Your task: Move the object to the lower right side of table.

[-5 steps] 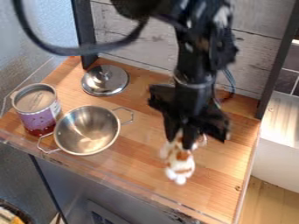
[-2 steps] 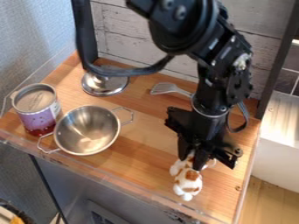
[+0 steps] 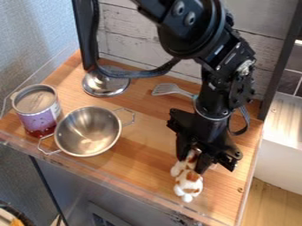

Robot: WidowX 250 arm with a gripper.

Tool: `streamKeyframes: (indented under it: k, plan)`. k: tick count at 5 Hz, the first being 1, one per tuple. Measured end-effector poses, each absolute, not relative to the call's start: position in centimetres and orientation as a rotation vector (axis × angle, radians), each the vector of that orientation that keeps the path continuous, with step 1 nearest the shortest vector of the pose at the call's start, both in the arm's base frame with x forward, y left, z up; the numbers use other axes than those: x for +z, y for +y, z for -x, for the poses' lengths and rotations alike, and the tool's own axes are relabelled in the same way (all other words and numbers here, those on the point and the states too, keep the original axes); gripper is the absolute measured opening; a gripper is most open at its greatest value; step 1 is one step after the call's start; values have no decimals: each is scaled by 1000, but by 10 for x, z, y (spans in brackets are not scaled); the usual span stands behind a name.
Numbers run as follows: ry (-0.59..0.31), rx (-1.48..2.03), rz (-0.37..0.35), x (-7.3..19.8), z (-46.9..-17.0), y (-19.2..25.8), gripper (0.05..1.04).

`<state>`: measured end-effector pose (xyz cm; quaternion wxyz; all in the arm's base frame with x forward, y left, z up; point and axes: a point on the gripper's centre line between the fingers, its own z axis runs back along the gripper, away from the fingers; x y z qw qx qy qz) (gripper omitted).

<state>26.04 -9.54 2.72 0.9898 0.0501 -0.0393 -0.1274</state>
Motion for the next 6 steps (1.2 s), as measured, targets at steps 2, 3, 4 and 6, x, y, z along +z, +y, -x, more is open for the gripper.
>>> streamKeyframes:
  k: [2,3,4,6]
  plan:
    - [-79,-249,-131,36,-260,-92,1009]
    - [-89,-238,-97,55,-261,-85,1004]
    - [-154,-234,-60,89,-259,-77,1000]
    - [-189,-217,-49,108,-258,-63,1000]
